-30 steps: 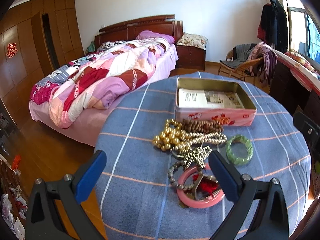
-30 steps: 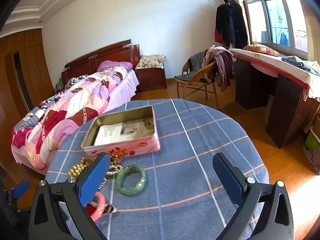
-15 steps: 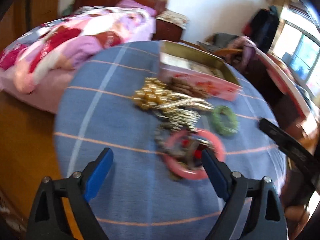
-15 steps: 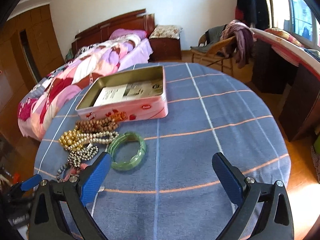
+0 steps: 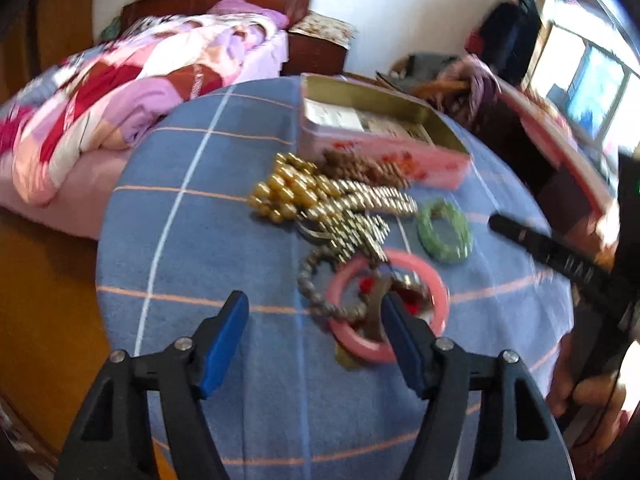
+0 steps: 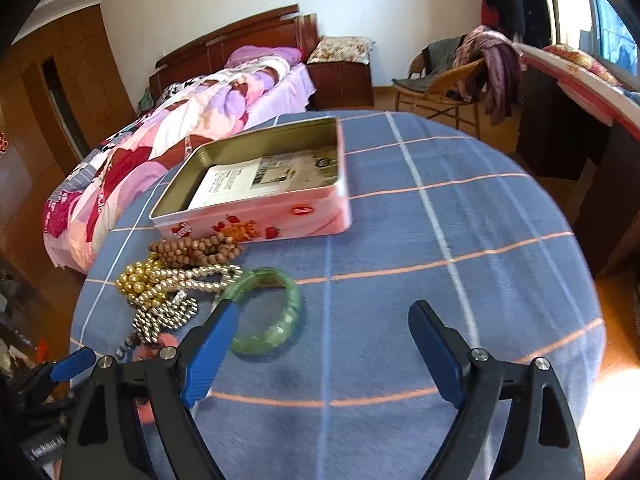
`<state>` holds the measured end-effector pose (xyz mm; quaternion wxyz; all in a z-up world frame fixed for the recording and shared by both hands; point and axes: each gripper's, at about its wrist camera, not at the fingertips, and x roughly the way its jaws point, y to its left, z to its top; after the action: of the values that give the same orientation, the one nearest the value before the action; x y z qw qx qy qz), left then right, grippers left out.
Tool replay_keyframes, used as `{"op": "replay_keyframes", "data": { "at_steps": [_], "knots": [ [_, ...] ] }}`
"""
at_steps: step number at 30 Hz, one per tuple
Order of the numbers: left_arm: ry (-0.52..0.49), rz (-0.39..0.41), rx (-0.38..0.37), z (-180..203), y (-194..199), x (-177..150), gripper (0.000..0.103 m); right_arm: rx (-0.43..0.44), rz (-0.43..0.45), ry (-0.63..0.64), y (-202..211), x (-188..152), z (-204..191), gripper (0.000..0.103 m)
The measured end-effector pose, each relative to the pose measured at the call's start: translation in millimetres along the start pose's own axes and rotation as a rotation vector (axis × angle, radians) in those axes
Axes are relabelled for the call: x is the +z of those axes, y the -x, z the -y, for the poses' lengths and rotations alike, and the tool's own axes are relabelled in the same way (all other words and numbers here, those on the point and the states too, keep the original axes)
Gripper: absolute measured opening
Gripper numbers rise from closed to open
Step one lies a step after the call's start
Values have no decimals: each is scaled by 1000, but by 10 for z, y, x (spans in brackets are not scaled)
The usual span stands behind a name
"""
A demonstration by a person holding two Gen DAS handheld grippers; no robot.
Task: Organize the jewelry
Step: 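Grasp the green jade bangle with the right tool while the left tool grasps the silver bead chain, then carry the bangle and chain into the pink tin while both tools open to release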
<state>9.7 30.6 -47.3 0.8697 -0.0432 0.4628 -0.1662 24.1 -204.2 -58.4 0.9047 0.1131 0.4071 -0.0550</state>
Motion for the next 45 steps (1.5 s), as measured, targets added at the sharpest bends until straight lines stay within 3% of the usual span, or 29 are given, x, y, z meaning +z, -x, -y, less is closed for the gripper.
{"op": "replay_keyframes", "data": {
  "at_steps": [2,6,8,9,11,12,13,14,15,16,20,26,34,40,45],
  "knots": [
    [13,7,0,-33,-29,91,71,-9,-36,16,-123,47,-83,87],
    [-57,15,-2,89,-144,291,70,1,-87,28,-302,85,-169,87],
    [-103,8,1,183,-235,356,66,-3,-114,41,-383,92,-200,87],
    [-115,-6,-1,207,-278,373,57,-12,-128,49,-428,83,-213,85],
    [-132,-60,-25,256,-433,398,49,-22,-132,68,-466,53,-216,72],
    [-131,-87,-22,255,-506,397,46,-32,-124,85,-465,47,-219,54],
    [-140,-65,-4,264,-509,393,44,-53,-115,104,-456,45,-220,37],
    [-154,-58,6,286,-500,384,42,-44,-117,109,-452,44,-204,29],
    [-176,-52,18,302,-494,375,34,-37,-114,102,-442,47,-175,18],
    [-192,-46,9,312,-477,366,18,-30,-116,90,-437,55,-146,10],
    [-197,-13,-15,284,-387,322,15,4,-100,31,-385,35,-5,8],
    [-168,110,-83,201,-6,293,15,33,-21,-5,-124,67,75,8],
    [-123,272,-171,253,370,580,15,82,98,-14,211,275,18,8],
    [-159,335,-157,437,286,963,15,101,155,-46,165,670,-30,8],
    [-137,327,-159,456,8,1246,15,91,177,-57,-66,960,-68,8]
  ]
}}
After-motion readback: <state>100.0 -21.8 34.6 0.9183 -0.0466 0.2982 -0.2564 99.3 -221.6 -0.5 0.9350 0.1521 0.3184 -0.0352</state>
